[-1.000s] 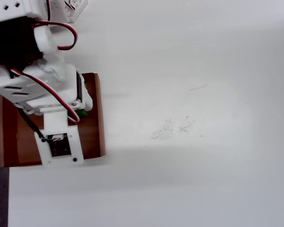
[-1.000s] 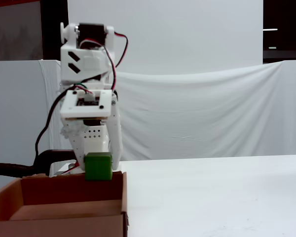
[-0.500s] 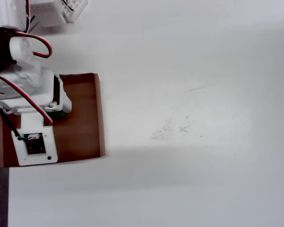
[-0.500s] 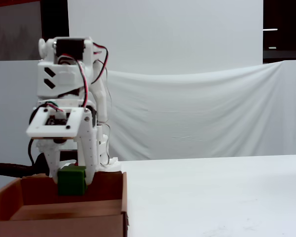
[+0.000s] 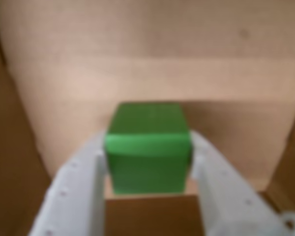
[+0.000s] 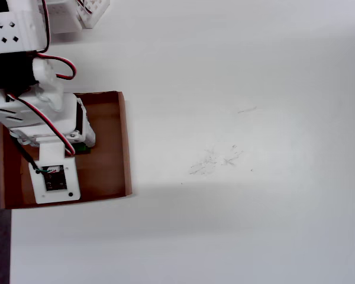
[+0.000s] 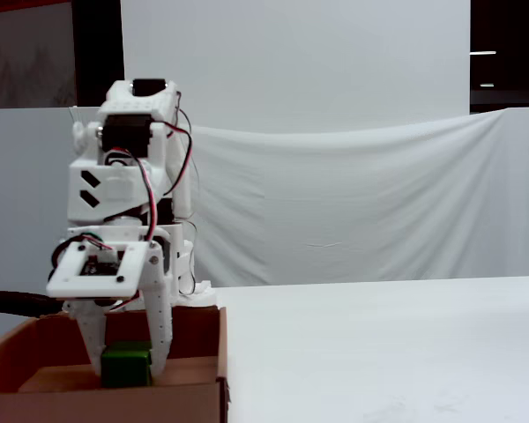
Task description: Grasp a green cube and put it in a box.
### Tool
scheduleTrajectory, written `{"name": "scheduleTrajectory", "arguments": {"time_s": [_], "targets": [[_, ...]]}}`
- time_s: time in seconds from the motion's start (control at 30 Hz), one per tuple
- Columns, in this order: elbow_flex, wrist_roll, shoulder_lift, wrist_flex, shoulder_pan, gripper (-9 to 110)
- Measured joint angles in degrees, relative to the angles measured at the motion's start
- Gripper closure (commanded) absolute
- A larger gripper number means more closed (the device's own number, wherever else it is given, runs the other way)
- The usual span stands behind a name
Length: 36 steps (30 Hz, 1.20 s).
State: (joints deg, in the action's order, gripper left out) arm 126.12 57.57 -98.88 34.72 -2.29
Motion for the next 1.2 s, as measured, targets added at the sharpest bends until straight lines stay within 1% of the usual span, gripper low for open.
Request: {"name": "scheduleTrajectory", "arguments": {"time_s": [0.1, 0.33, 0.6, 0.83, 0.97, 1.1, 1.2], "targets": [[0.00, 0.00, 0.00, -0.26, 0.00, 80], [0.53, 0.26, 0.00, 0.09, 0.00, 80], [-10.11, 0.26, -7.03, 13.54, 0.00, 80], [-11.43, 0.35, -18.46, 19.60, -1.05, 84], [-6.42, 4.13, -27.95, 20.48, -1.23, 85], [4.48, 8.44, -39.90, 22.68, -1.23, 85], [8.96, 10.37, -44.74, 24.08, -1.23, 86]]}}
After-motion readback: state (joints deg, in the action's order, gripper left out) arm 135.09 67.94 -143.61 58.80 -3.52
